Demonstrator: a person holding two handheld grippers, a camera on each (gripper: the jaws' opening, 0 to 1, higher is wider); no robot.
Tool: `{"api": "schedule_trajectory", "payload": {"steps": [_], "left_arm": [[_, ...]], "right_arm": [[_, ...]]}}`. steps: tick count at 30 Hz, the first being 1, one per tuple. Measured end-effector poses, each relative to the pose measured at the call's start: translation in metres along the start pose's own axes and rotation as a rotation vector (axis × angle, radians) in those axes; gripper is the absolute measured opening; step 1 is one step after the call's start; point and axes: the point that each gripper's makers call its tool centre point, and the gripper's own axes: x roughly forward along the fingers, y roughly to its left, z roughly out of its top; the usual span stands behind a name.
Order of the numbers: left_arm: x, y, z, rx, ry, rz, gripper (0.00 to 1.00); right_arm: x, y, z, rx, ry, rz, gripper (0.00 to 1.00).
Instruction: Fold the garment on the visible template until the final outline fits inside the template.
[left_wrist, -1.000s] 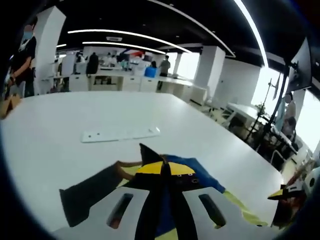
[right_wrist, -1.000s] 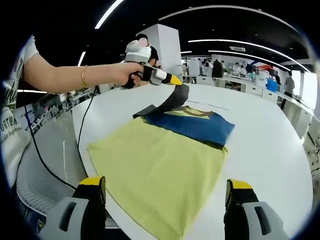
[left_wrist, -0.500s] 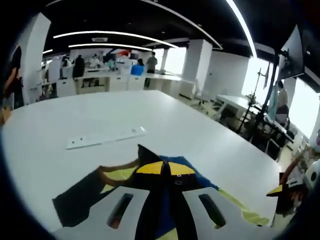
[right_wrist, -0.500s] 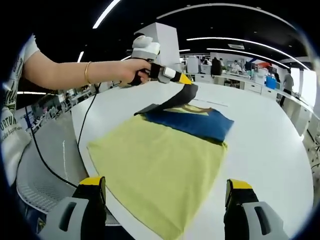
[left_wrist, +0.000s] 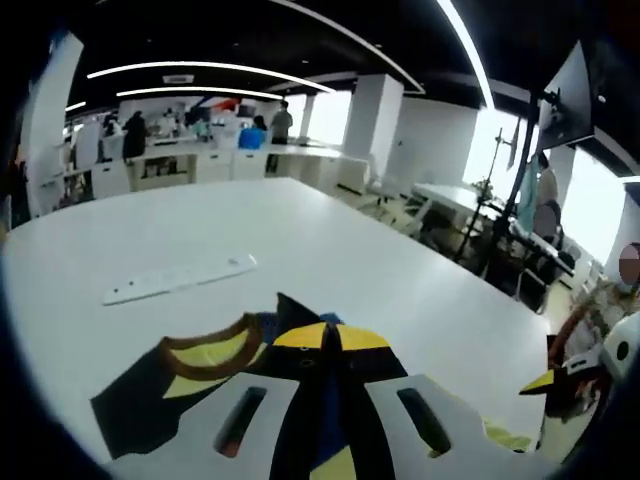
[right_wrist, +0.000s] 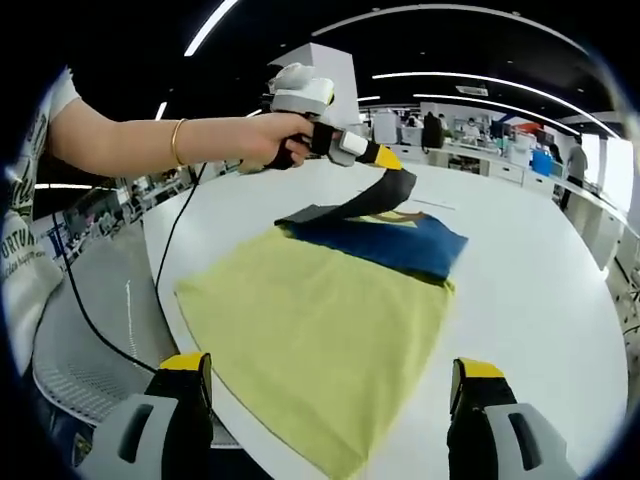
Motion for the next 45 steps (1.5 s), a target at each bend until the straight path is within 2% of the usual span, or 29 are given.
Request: {"api": "schedule_trajectory", "payload": {"steps": [10, 15, 18, 21, 25, 28, 32, 38, 43, 45], "left_arm": [[0.013, -0.017, -0.002, 0.002, 0.008, -0.023, 0.0], [0.022, -0.032, -0.004, 0.014, 0.014, -0.05, 0.0], [0.028, -0.034, -0.018, 0.134, 0.064, -0.037, 0.0], [0.033, -0.037, -0.028, 0.1, 0.068, -0.048, 0.0], [0.038, -0.039, -0.041, 0.096, 0.088, -0.046, 0.0], [0.043, -0.043, -0.051, 0.055, 0.097, -0.051, 0.0], [0.046, -0.055, -0.063, 0.008, 0.107, -0.086, 0.0], [0.043, -0.067, -0.082, -0.002, 0.135, -0.132, 0.0], [0.036, -0.072, -0.084, 0.004, 0.113, -0.161, 0.19], [0.032, -0.08, -0.083, -0.015, 0.098, -0.21, 0.25]], "right_arm": [[0.0, 0.0, -0.004, 0.012, 0.003, 0.0, 0.98], [0.001, 0.0, -0.004, 0.022, -0.007, 0.001, 0.98], [0.0, -0.001, -0.005, 0.025, -0.008, -0.002, 0.98], [-0.001, -0.003, -0.007, 0.031, -0.009, -0.007, 0.98], [-0.002, -0.004, -0.01, 0.038, -0.004, -0.012, 0.98], [-0.003, -0.005, -0.012, 0.046, -0.005, -0.015, 0.98], [-0.003, -0.006, -0.013, 0.046, -0.004, -0.015, 0.98], [-0.002, -0.008, -0.009, 0.048, -0.016, -0.016, 0.98], [0.0, -0.007, -0.01, 0.045, -0.014, -0.008, 0.98], [0.0, -0.006, -0.008, 0.043, -0.016, -0.003, 0.98]]}}
